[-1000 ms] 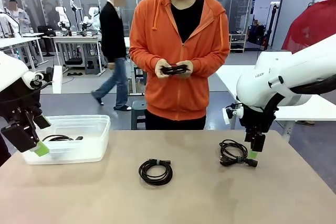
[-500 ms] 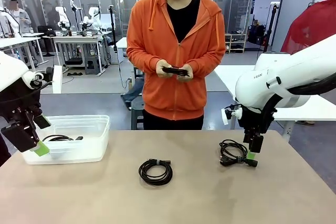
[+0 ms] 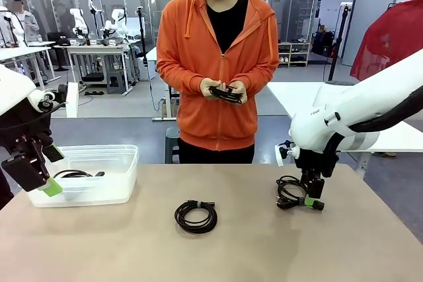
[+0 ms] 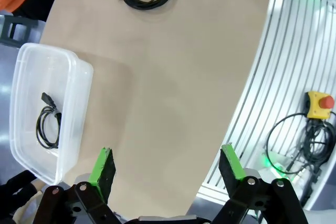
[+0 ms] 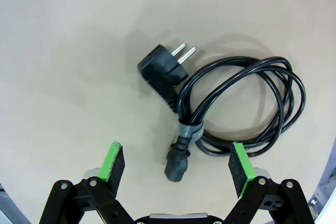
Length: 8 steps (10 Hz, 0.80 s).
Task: Organize and store the cables.
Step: Place the Power Cable into the Organizing box.
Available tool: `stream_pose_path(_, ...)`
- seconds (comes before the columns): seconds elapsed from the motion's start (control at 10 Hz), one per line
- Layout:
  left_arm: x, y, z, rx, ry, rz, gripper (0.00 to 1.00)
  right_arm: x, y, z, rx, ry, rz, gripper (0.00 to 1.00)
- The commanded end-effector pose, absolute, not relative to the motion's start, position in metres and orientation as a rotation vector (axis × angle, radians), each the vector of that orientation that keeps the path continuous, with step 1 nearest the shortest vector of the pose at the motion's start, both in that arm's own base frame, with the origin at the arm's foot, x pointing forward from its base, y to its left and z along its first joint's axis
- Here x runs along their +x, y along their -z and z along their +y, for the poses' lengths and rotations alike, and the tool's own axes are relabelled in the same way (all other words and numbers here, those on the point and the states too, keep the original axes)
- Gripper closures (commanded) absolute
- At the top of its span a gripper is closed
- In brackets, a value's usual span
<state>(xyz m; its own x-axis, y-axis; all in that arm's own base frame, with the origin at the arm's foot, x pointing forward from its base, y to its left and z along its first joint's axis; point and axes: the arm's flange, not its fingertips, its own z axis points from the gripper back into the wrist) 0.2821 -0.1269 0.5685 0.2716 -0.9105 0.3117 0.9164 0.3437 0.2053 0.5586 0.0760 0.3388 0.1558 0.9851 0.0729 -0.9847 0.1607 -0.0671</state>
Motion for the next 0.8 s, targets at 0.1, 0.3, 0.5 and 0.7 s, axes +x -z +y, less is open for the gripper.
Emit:
stream_pose_path(0.1,0.282,-0.568,-0.128,-0.016,1.233,-0.407,0.0,0.577,-0.325,0.077,-0.008,-1.431,-0.119,0.0)
stream_pose_path(0.3,0.282,-0.568,-0.128,-0.016,1.233,-0.407,0.0,0.583,-0.312,0.076,0.013,-1.424,-0.087,0.0)
stream_pose_path(0.5,0.282,-0.568,-0.128,-0.016,1.233,-0.407,0.0,0.587,-0.302,0.072,0.028,-1.419,-0.059,0.0)
stream_pose_path(0.7,0.282,-0.568,-0.128,-0.016,1.233,-0.407,0.0,0.589,-0.292,0.071,0.046,-1.42,-0.059,0.0)
